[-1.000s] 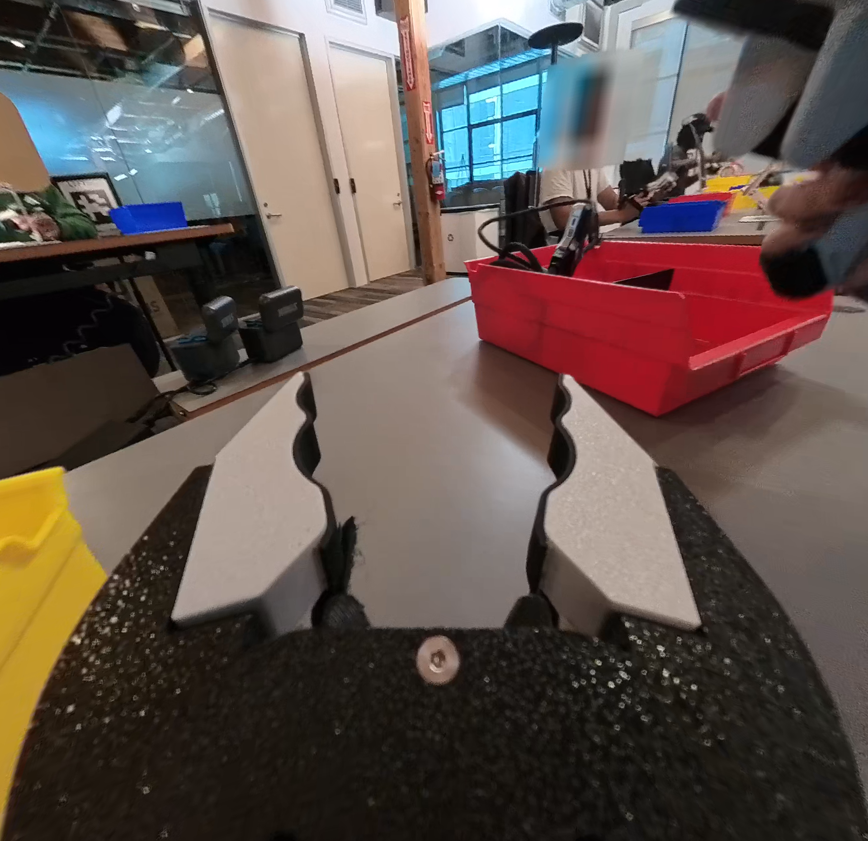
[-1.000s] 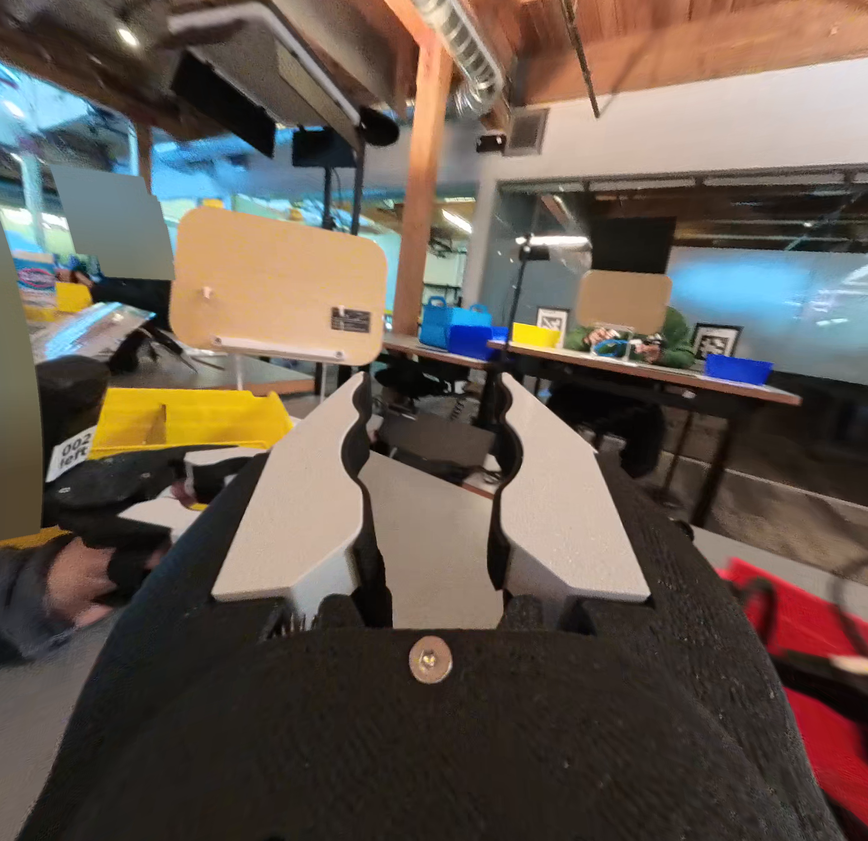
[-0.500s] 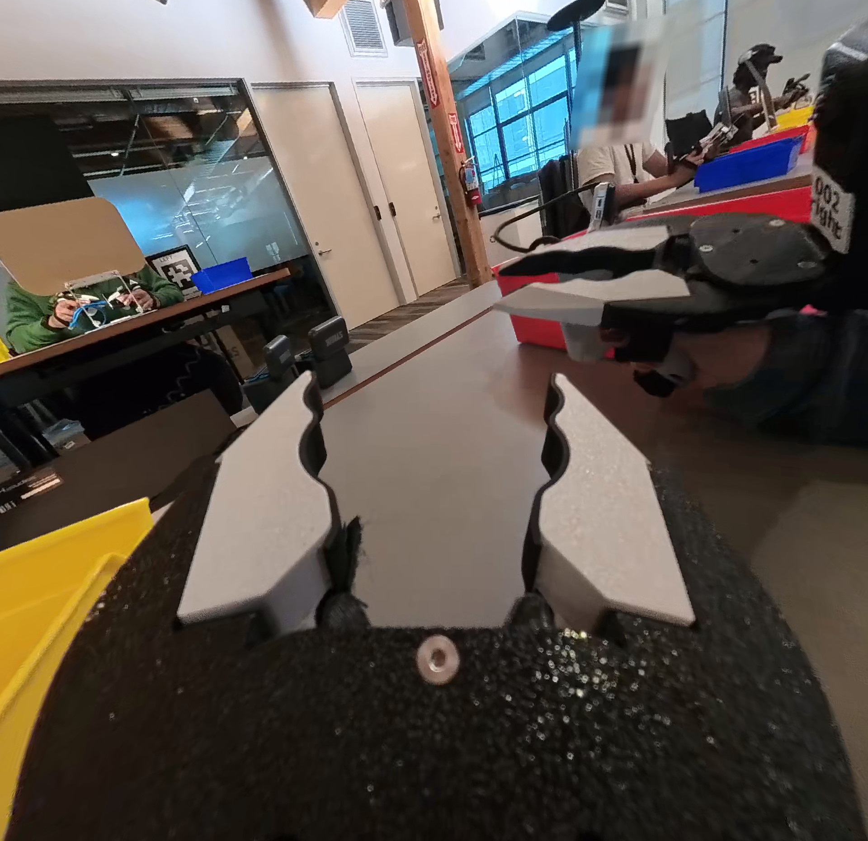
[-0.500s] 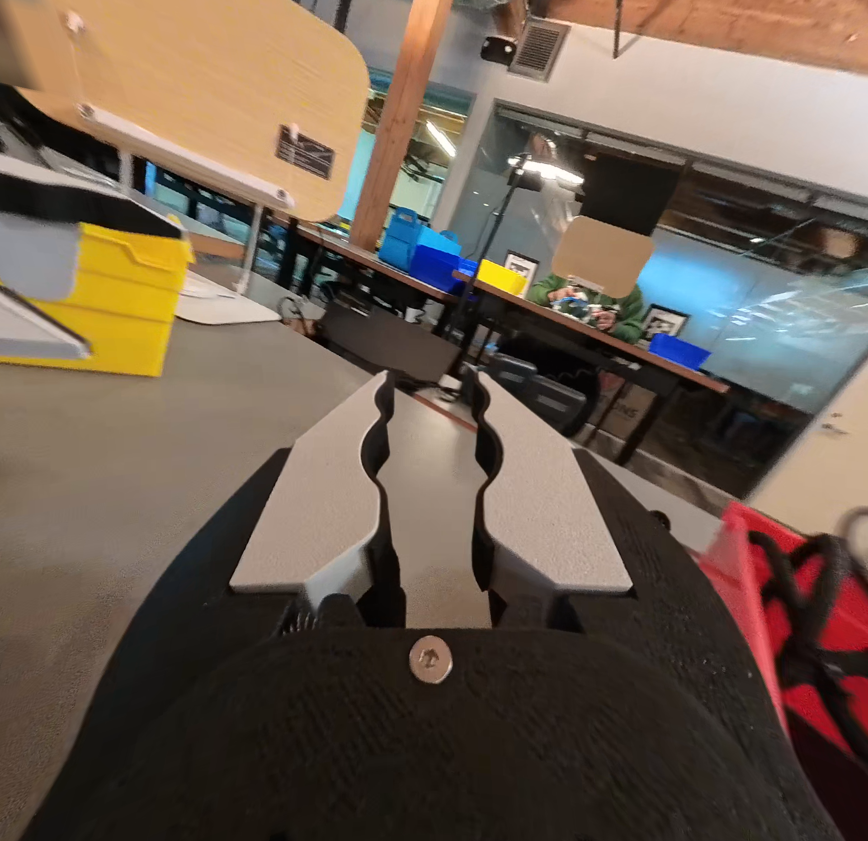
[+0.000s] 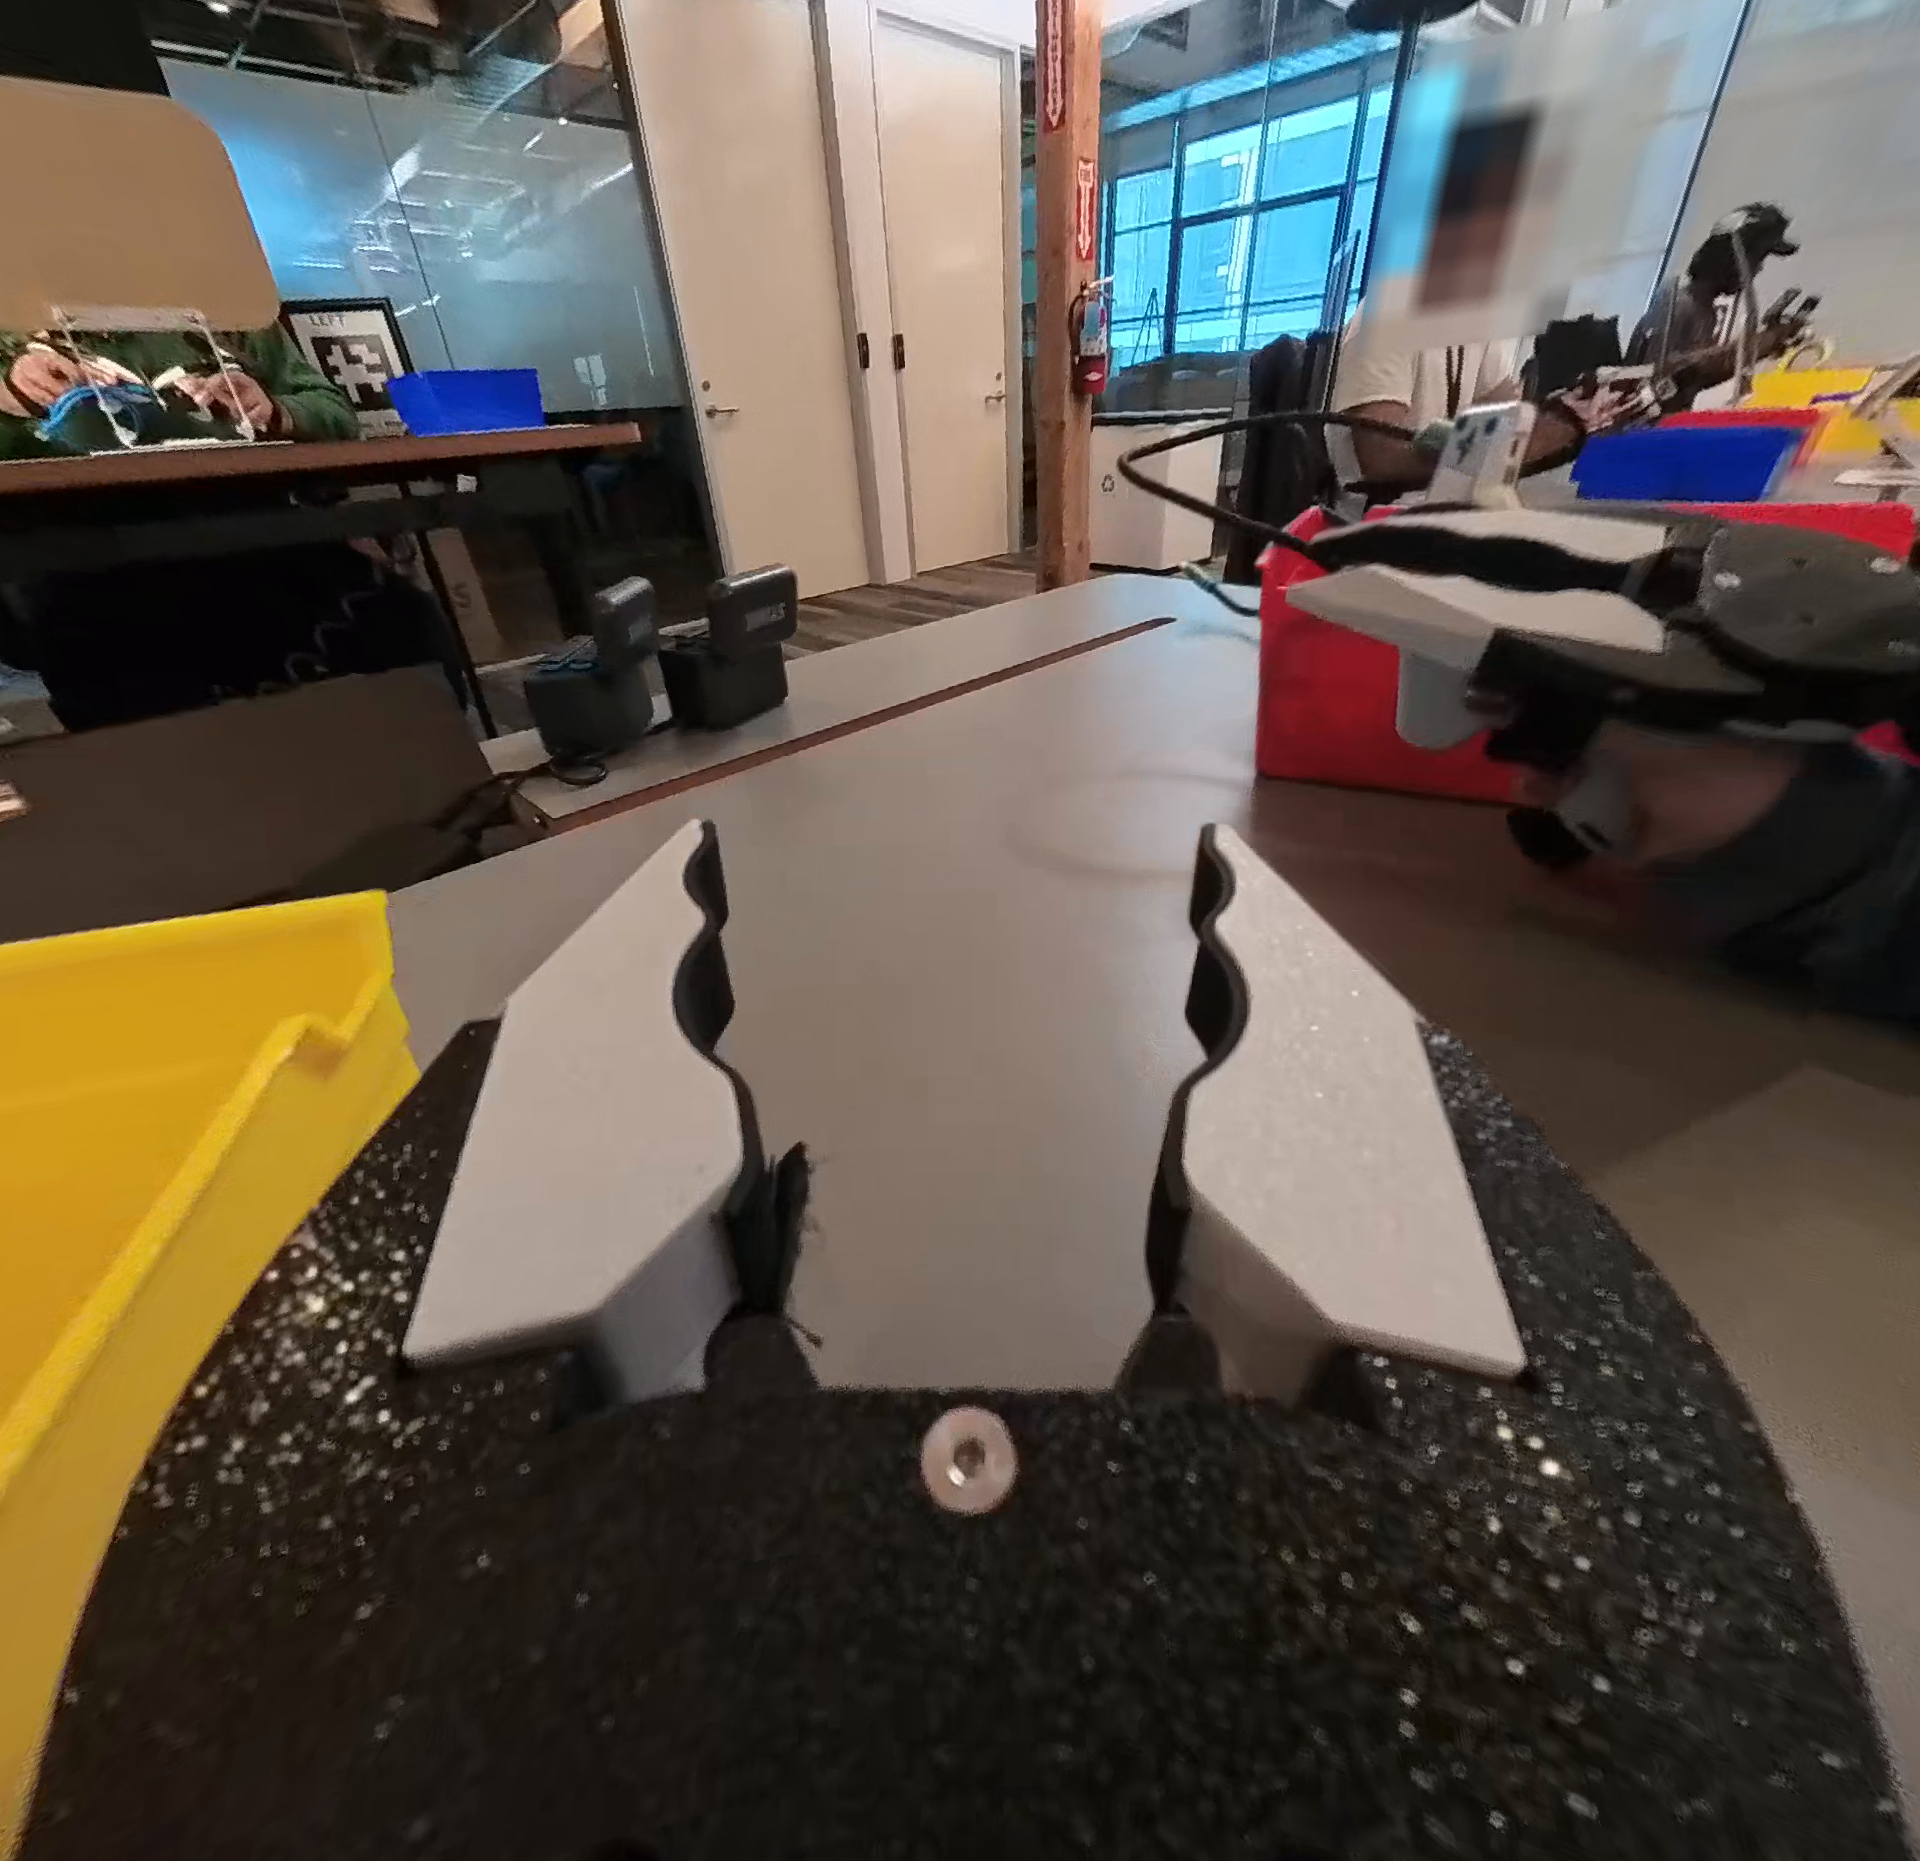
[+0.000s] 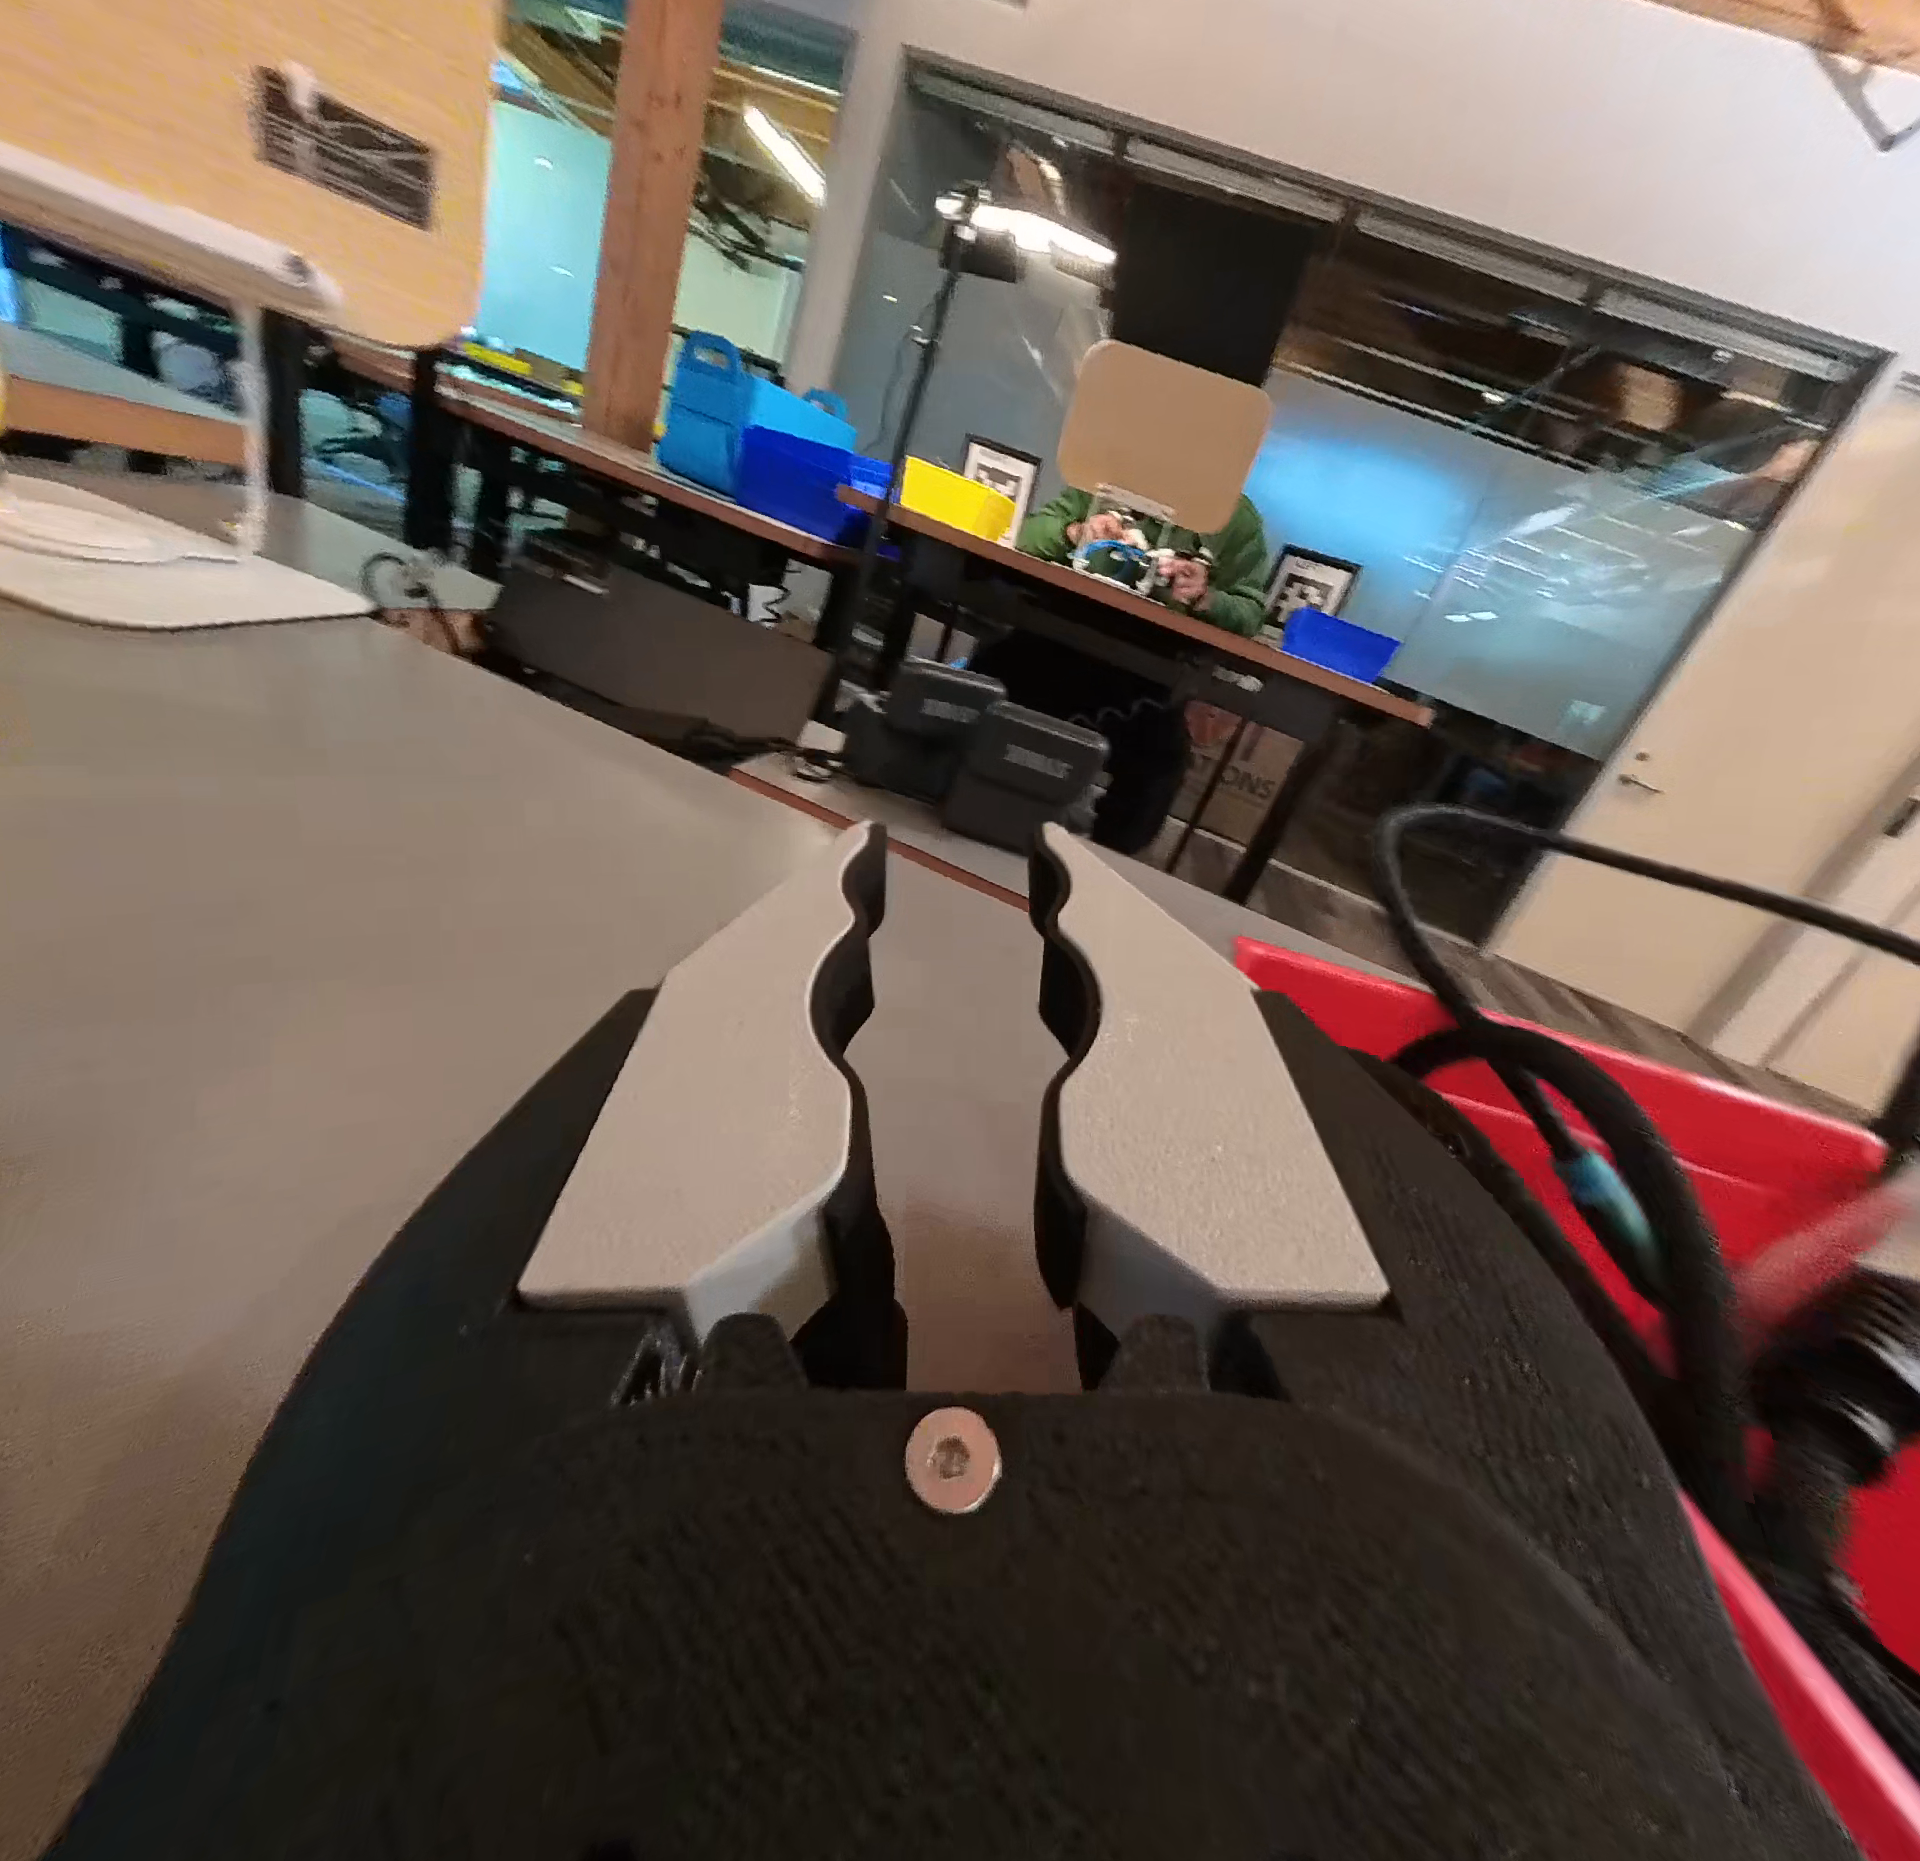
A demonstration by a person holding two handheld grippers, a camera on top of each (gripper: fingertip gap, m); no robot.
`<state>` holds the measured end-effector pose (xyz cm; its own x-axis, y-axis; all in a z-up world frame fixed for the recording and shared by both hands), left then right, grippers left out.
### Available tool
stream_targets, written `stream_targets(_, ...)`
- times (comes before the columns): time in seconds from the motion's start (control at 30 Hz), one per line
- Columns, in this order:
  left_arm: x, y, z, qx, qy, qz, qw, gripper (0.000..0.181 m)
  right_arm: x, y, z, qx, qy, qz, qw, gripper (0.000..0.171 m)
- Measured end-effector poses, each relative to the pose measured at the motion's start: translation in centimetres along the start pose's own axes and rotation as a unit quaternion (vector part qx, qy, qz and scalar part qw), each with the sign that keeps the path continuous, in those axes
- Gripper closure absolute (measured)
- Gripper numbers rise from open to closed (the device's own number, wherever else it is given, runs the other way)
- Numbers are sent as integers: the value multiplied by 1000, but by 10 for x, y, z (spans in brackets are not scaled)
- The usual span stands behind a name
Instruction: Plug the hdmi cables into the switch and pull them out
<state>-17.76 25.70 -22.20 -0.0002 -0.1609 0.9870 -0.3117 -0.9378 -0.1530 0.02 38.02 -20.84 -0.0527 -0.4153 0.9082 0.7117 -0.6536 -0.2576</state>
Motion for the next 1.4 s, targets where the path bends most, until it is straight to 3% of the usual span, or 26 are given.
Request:
stream_targets(0.17,-1,1,-6,14,-50,-11,999,93,-8,-5,-29,61,69,-9,996,150)
stream_targets(0.33,6,2,5,2,-118,-20,993,96,-2,-3,-33,73,75,10,994,152)
stream_targets(0.4,27,3,22,-23,-121,-29,992,95,-2,-3,-33,72,70,10,995,152)
stream_targets(0.5,76,12,32,-3,-71,-29,997,99,-2,-3,-35,78,63,12,995,152)
stream_targets(0.57,91,20,15,43,-95,-104,989,88,-1,-4,-39,89,61,15,994,153)
stream_targets(0.67,103,42,-25,62,-92,-225,968,91,0,-5,-45,102,65,19,993,153)
stream_targets(0.83,70,83,-137,152,-53,-452,877,108,2,-3,-48,108,65,23,992,153)
stream_targets(0.9,43,91,-152,137,69,-513,845,102,1,-4,-48,110,62,21,992,153)
stream_targets(0.97,23,86,-156,112,192,-522,823,98,1,-4,-48,112,58,20,992,153)
stream_targets(1.0,12,87,-168,132,203,-534,810,99,1,-4,-49,114,58,19,992,153)
stream_targets(1.17,-28,97,-200,190,204,-599,750,100,1,-3,-54,124,69,19,990,153)
stream_targets(1.4,-59,109,-213,220,178,-648,706,97,0,-4,-59,136,75,18,988,153)
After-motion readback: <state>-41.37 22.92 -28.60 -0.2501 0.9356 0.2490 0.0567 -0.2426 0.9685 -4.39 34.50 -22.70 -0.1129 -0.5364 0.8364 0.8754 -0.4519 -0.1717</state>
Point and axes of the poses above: each gripper's, where its closed fingertips meet, y back along the fingers, x out of its top, z = x × y across the jaws, the point moved 2 cm from there along y, back along the fingers, and after that the axes turned 7 degrees about z, right-handed, at the moved point
